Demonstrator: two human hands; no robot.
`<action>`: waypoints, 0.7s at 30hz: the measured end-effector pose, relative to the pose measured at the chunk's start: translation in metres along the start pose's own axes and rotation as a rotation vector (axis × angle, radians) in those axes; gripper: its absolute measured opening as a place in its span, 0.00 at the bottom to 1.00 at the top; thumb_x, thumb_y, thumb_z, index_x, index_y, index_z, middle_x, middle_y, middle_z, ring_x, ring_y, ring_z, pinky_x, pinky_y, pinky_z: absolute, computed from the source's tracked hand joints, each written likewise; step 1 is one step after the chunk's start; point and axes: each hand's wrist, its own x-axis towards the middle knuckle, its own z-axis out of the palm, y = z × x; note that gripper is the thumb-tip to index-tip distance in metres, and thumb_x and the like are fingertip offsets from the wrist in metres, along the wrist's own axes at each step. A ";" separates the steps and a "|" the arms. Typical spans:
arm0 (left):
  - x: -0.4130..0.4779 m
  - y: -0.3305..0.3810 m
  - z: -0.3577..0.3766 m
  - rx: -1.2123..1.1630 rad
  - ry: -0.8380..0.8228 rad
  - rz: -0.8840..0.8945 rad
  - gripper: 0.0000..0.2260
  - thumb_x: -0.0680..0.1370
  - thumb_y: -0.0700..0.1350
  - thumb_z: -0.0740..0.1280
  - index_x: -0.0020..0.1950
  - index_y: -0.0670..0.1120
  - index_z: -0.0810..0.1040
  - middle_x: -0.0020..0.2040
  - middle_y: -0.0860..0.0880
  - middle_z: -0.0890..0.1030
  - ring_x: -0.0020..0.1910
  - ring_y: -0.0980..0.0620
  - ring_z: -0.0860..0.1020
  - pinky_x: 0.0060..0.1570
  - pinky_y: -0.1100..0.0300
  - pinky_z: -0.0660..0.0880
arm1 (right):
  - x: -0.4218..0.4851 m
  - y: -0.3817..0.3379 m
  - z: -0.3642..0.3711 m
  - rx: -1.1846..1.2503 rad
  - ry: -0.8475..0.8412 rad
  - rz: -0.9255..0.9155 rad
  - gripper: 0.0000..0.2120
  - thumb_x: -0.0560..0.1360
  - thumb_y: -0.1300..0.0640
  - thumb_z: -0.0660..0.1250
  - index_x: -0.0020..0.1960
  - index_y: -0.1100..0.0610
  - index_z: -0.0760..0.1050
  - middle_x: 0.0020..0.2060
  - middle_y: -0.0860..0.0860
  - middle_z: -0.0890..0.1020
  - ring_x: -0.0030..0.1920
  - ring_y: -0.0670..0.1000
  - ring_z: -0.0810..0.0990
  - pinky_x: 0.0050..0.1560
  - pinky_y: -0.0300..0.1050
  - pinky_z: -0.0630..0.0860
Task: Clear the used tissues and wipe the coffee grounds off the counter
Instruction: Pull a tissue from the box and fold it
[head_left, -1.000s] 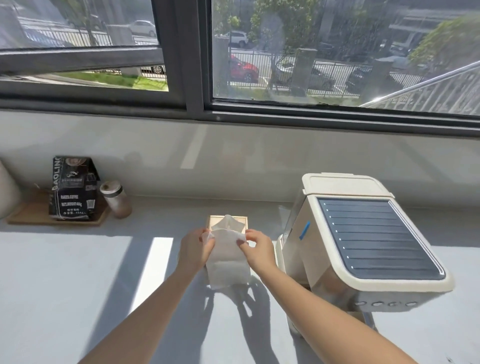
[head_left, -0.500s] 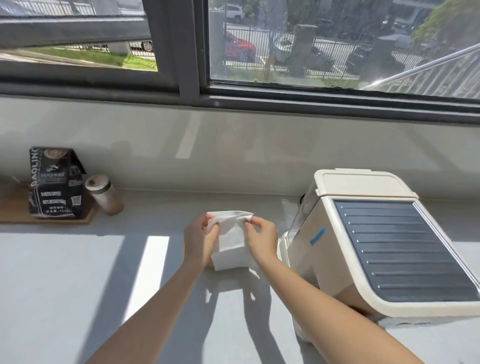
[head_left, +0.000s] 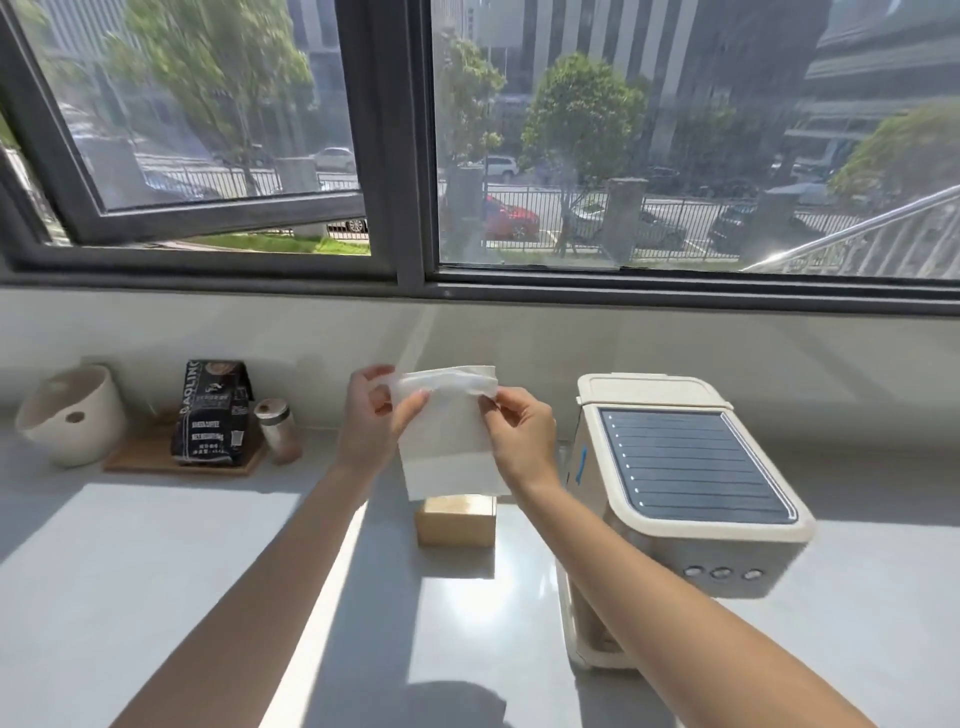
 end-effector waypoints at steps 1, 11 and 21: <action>-0.009 0.009 -0.003 -0.017 -0.043 -0.039 0.22 0.74 0.39 0.71 0.64 0.40 0.67 0.52 0.42 0.79 0.49 0.47 0.79 0.51 0.51 0.76 | -0.005 -0.009 -0.005 0.046 -0.014 -0.001 0.06 0.76 0.64 0.66 0.44 0.57 0.82 0.41 0.55 0.82 0.39 0.47 0.78 0.41 0.43 0.73; -0.125 0.051 0.007 0.000 -0.452 -0.083 0.12 0.75 0.46 0.70 0.58 0.49 0.80 0.56 0.52 0.84 0.56 0.54 0.81 0.54 0.60 0.74 | -0.071 -0.068 -0.098 0.266 -0.132 0.052 0.09 0.77 0.61 0.67 0.42 0.51 0.82 0.35 0.44 0.83 0.37 0.44 0.77 0.40 0.37 0.75; -0.226 0.086 0.098 -0.070 -0.421 -0.039 0.10 0.79 0.43 0.64 0.58 0.44 0.78 0.50 0.48 0.84 0.45 0.54 0.82 0.42 0.64 0.78 | -0.140 -0.072 -0.252 0.394 -0.459 0.464 0.26 0.73 0.54 0.71 0.69 0.54 0.68 0.61 0.53 0.78 0.53 0.50 0.80 0.49 0.46 0.78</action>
